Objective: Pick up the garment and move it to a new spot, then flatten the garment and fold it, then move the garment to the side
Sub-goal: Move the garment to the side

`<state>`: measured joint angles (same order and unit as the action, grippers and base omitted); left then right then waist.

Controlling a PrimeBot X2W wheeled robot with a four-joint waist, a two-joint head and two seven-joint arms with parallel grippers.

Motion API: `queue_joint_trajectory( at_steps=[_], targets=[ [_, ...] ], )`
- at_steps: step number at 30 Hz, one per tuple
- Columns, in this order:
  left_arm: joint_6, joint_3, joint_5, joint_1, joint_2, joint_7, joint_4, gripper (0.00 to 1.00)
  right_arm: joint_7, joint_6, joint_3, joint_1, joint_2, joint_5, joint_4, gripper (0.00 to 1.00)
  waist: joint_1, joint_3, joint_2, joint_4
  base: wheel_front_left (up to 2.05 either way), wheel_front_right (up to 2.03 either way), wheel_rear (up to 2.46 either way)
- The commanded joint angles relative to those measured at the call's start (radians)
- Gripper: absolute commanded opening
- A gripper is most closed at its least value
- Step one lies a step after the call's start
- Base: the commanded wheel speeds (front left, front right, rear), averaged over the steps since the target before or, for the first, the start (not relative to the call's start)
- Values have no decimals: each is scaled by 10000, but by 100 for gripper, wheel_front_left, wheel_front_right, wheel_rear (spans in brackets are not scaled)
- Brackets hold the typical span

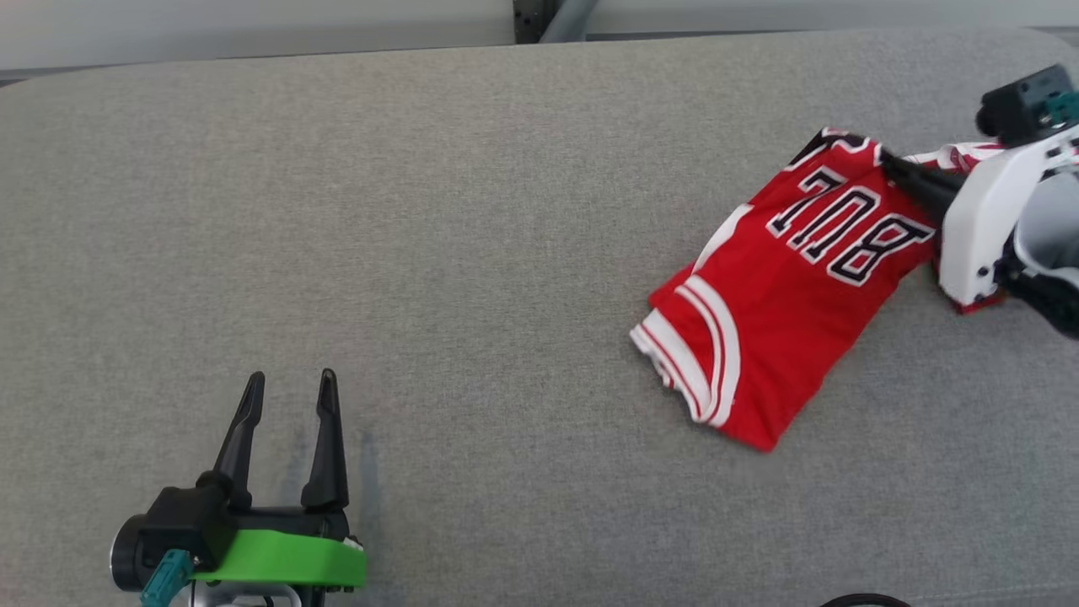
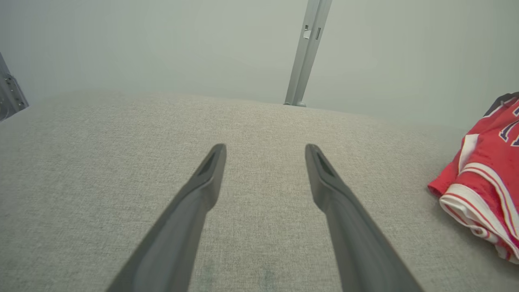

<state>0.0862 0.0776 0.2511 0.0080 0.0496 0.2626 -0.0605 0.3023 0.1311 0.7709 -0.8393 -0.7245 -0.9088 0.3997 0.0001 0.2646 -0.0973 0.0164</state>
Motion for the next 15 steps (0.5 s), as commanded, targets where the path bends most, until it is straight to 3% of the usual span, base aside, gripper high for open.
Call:
queue_joint_trajectory(
  at_steps=[1, 15],
  targets=[
    [-7, -12, -80, -189, 21, 24, 70, 100, -182, -9, -139, -256, -290, -124, 104, 0, -1, 497, -2, -543, 0, 0, 0],
    [296, -397, -1007, -483, 128, 24, 328, 100, -1243, -9, -1221, -635, -980, -755, 701, 0, -1, 1304, -2, -2037, 0, 0, 0]
  ],
)
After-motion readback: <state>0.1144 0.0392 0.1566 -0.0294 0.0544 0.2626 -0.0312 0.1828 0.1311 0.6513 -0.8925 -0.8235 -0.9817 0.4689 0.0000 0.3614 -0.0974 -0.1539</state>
